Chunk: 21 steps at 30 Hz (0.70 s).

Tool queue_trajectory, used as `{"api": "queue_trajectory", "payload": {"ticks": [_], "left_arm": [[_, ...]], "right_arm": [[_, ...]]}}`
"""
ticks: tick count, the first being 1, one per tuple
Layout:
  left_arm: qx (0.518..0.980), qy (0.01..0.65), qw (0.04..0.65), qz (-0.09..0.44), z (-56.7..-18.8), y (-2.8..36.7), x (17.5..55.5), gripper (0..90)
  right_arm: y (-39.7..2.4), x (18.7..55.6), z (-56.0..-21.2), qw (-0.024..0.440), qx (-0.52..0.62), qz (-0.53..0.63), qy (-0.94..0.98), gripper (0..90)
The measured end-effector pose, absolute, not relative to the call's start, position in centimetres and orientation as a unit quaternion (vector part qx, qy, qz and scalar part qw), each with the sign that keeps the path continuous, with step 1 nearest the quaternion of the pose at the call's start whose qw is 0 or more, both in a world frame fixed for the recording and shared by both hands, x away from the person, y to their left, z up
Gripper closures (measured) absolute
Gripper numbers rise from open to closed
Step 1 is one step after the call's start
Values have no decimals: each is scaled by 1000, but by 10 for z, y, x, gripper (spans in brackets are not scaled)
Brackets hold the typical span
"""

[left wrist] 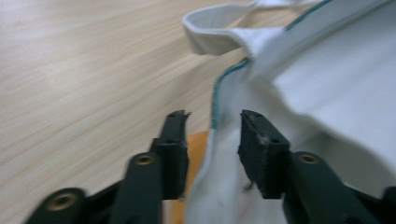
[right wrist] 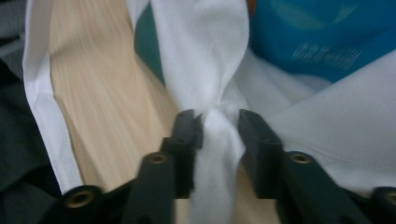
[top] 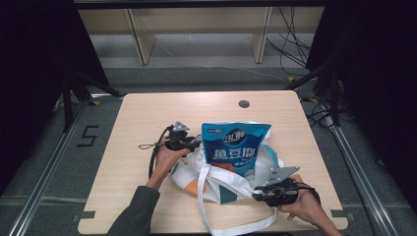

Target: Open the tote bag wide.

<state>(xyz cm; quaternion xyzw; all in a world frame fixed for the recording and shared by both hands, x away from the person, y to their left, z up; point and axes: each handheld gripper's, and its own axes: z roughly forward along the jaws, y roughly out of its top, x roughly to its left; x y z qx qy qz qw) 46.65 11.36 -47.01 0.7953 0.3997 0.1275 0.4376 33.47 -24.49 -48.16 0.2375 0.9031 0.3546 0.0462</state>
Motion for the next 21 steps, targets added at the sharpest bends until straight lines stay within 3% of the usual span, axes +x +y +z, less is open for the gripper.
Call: {"api": "queue_trajectory", "payload": {"ticks": [1, 4, 9, 12, 21], "left_arm": [[798, 396, 436, 128, -463, 116, 461, 518], [795, 386, 448, 135, -443, 120, 439, 450], [790, 376, 468, 125, -429, 120, 419, 410], [797, 362, 469, 120, -423, 118, 400, 383], [804, 331, 486, 88, -426, 107, 377, 331]], "right_arm": [[-246, 334, -475, 52, 241, 369, 896, 606], [-253, 333, -453, 67, 244, 412, 876, 526], [-264, 332, -433, 91, 269, 443, 850, 503], [-277, 338, -420, 132, 292, 459, 828, 487], [-289, 365, -417, 197, 349, 437, 805, 469]]}}
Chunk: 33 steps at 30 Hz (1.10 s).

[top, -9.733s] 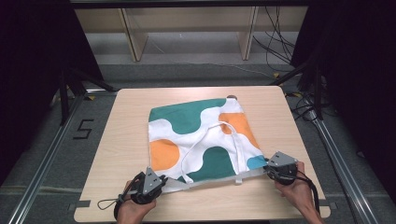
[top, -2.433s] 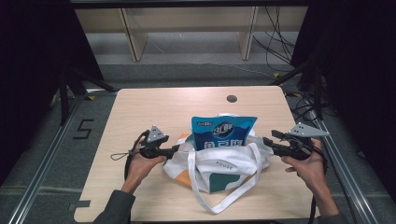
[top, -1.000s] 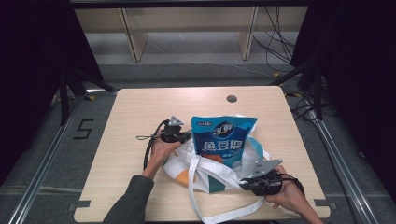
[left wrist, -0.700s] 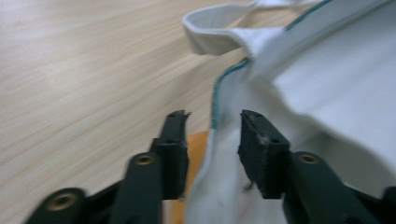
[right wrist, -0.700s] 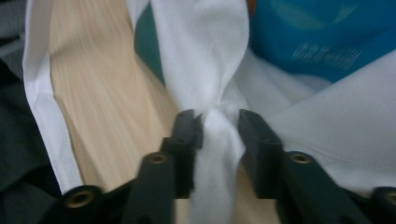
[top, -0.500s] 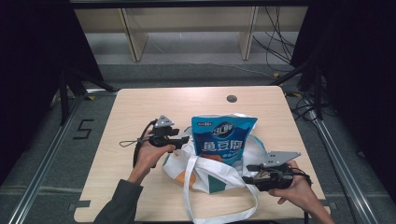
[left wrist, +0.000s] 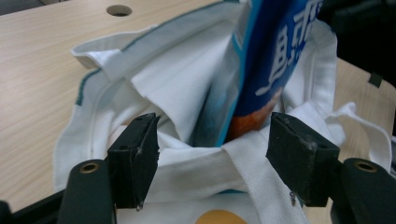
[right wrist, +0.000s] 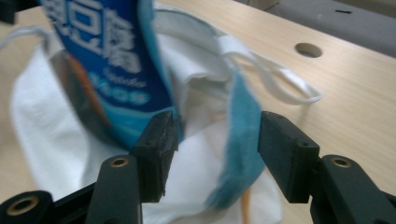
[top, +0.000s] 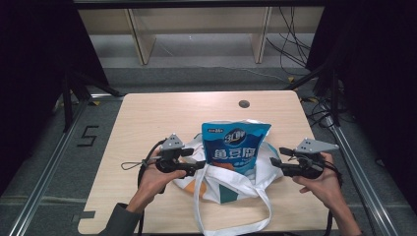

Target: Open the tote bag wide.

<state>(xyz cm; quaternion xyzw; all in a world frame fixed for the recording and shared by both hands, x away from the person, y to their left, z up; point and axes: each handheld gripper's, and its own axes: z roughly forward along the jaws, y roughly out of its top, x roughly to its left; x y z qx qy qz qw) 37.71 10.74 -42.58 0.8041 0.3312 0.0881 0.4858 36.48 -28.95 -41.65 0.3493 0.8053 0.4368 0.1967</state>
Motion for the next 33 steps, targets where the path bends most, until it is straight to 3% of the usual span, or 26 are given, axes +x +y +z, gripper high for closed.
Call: {"api": "queue_trajectory", "payload": {"ticks": [9, 15, 18, 20, 21, 22, 25, 33], "left_arm": [[831, 302, 459, 84, -441, 94, 373, 365], [859, 253, 430, 118, -452, 86, 365, 531], [868, 229, 419, 139, -453, 89, 360, 681], [871, 224, 414, 143, -454, 90, 358, 708], [877, 213, 406, 144, -457, 92, 352, 788], [877, 213, 406, 144, -457, 92, 352, 810], [887, 196, 390, 148, -466, 97, 339, 831], [913, 200, 328, 139, -498, 109, 318, 840]], "right_arm": [[-275, 397, -411, 202, 347, 425, 812, 532], [-263, 419, -413, 206, 340, 419, 817, 573], [-257, 428, -415, 203, 342, 419, 816, 599], [-254, 430, -416, 198, 344, 419, 817, 626], [-253, 436, -418, 206, 325, 419, 822, 702], [-253, 436, -418, 206, 325, 419, 822, 702], [-250, 442, -420, 234, 312, 390, 834, 803], [-269, 467, -447, 238, 377, 350, 824, 825]]}}
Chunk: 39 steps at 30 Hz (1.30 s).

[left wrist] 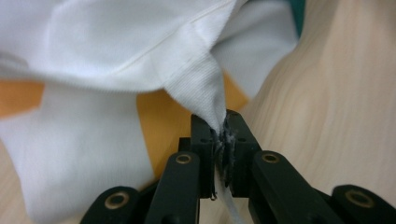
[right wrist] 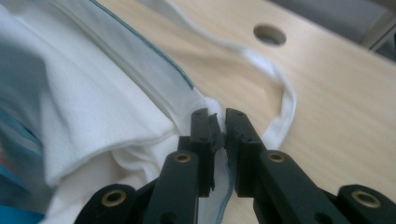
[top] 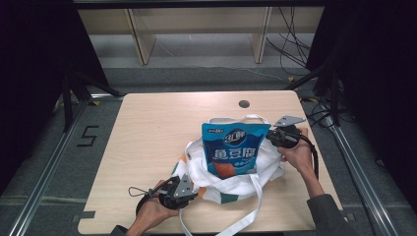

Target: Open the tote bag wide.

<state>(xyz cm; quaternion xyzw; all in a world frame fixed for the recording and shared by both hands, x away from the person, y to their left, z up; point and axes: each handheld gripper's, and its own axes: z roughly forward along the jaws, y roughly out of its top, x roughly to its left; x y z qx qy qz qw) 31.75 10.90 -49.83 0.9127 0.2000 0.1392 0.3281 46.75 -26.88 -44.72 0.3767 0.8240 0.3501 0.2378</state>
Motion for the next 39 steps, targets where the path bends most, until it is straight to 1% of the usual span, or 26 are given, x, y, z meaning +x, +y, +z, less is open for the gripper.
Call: {"api": "queue_trajectory", "payload": {"ticks": [3, 4, 7, 9, 10, 11, 13, 14, 15, 16, 17, 18, 20, 21, 22, 23, 24, 25, 27, 29, 30, 31, 33, 35, 37, 39], "left_arm": [[916, 197, 321, 136, -502, 109, 319, 840], [921, 194, 311, 134, -504, 107, 319, 841], [917, 204, 319, 128, -505, 108, 319, 842], [916, 207, 318, 128, -505, 110, 320, 840], [914, 213, 322, 128, -503, 110, 320, 836], [910, 216, 331, 125, -501, 110, 321, 824], [904, 223, 347, 117, -494, 111, 320, 759], [902, 225, 353, 108, -490, 113, 321, 683], [902, 225, 353, 108, -490, 113, 321, 608], [897, 232, 362, 99, -484, 115, 319, 608], [896, 232, 367, 95, -480, 117, 318, 534], [894, 231, 375, 85, -467, 122, 317, 450], [877, 253, 401, 77, -453, 127, 318, 385], [872, 258, 406, 86, -444, 131, 320, 377], [867, 261, 414, 95, -439, 133, 321, 385], [867, 261, 414, 95, -439, 133, 321, 396], [859, 269, 420, 118, -427, 136, 333, 416], [854, 272, 426, 123, -424, 136, 339, 432], [847, 279, 433, 131, -421, 134, 348, 501], [836, 288, 443, 145, -421, 122, 375, 565], [836, 288, 443, 145, -421, 122, 375, 591], [835, 290, 441, 152, -423, 118, 384, 591], [833, 301, 429, 177, -430, 109, 403, 682], [841, 292, 409, 201, -439, 106, 419, 759], [843, 317, 381, 207, -457, 111, 438, 802], [839, 335, 379, 202, -467, 115, 443, 849]], "right_arm": [[-272, 472, -460, 227, 375, 329, 836, 827], [-274, 475, -475, 214, 386, 306, 843, 829], [-276, 480, -493, 206, 390, 289, 850, 832], [-280, 481, -494, 195, 400, 301, 844, 831], [-279, 480, -496, 207, 398, 310, 838, 829], [-278, 479, -494, 204, 399, 305, 841, 822], [-279, 478, -487, 204, 408, 311, 834, 769], [-281, 476, -481, 208, 414, 323, 825, 719], [-281, 476, -481, 208, 414, 323, 825, 719], [-282, 474, -475, 214, 420, 341, 813, 673], [-285, 471, -467, 226, 416, 357, 805, 632], [-290, 460, -449, 220, 418, 370, 800, 602], [-294, 451, -438, 220, 411, 394, 792, 598], [-295, 444, -432, 213, 406, 404, 792, 602], [-293, 435, -427, 193, 396, 419, 794, 607], [-293, 435, -427, 193, 396, 419, 794, 607], [-288, 421, -422, 179, 382, 417, 805, 623], [-285, 415, -422, 175, 375, 417, 810, 624], [-280, 406, -422, 160, 374, 416, 813, 627], [-275, 399, -426, 153, 369, 411, 819, 636], [-272, 397, -429, 146, 369, 406, 824, 645], [-272, 397, -429, 146, 369, 406, 824, 645], [-267, 392, -438, 138, 362, 394, 834, 665], [-265, 390, -448, 134, 349, 373, 849, 699], [-263, 385, -456, 132, 346, 361, 856, 740], [-262, 382, -461, 136, 342, 355, 859, 765]]}}
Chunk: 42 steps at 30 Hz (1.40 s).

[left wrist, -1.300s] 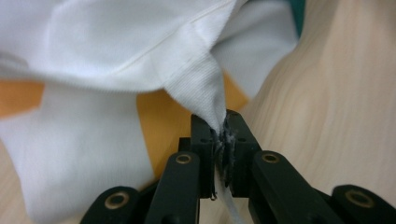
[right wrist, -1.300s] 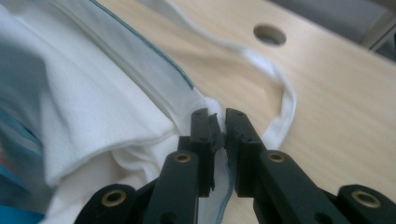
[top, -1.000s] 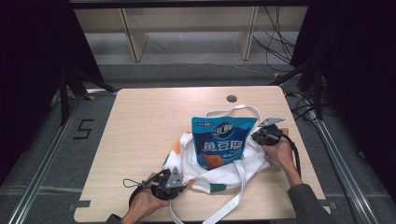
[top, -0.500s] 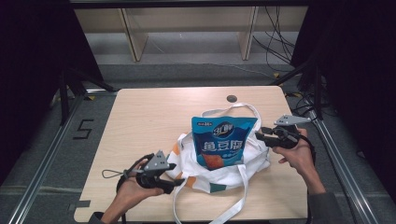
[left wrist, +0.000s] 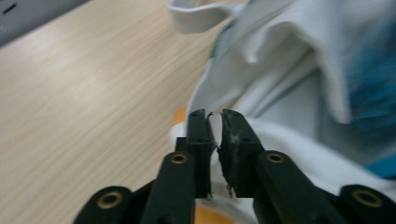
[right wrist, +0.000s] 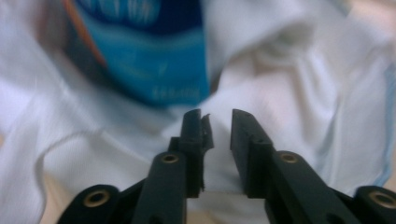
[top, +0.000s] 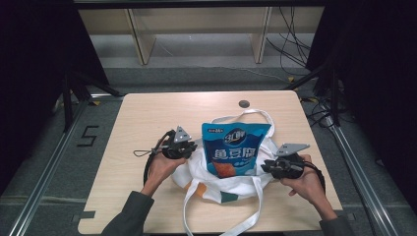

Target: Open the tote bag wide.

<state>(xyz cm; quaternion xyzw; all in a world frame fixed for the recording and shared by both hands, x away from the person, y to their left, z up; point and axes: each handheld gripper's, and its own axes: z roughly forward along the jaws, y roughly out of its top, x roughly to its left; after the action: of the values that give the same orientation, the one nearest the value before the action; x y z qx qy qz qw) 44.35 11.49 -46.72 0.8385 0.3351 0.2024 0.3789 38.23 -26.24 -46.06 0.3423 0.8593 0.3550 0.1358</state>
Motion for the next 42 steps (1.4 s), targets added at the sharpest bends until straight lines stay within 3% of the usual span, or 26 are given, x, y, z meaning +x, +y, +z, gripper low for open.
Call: {"api": "queue_trajectory", "payload": {"ticks": [3, 6, 8, 10, 12, 16, 21, 24, 42], "left_arm": [[839, 353, 379, 171, -499, 128, 450, 884], [829, 371, 390, 156, -498, 129, 450, 887], [832, 366, 386, 160, -494, 127, 447, 805], [836, 350, 382, 181, -482, 121, 437, 782], [831, 331, 408, 185, -463, 116, 416, 780], [827, 314, 443, 148, -452, 113, 391, 817], [860, 283, 400, 139, -475, 104, 355, 864], [865, 296, 384, 125, -500, 103, 356, 894], [867, 300, 362, 163, -505, 95, 380, 894]], "right_arm": [[-266, 372, -479, 128, 331, 320, 879, 820], [-268, 367, -487, 120, 339, 311, 880, 845], [-267, 367, -491, 127, 343, 325, 872, 845], [-267, 366, -487, 124, 342, 313, 877, 829], [-265, 364, -479, 150, 336, 323, 872, 764], [-263, 361, -467, 154, 331, 351, 862, 766], [-251, 357, -474, 150, 310, 351, 871, 871], [-250, 361, -486, 144, 316, 332, 877, 898], [-242, 376, -496, 168, 326, 320, 873, 900]]}}
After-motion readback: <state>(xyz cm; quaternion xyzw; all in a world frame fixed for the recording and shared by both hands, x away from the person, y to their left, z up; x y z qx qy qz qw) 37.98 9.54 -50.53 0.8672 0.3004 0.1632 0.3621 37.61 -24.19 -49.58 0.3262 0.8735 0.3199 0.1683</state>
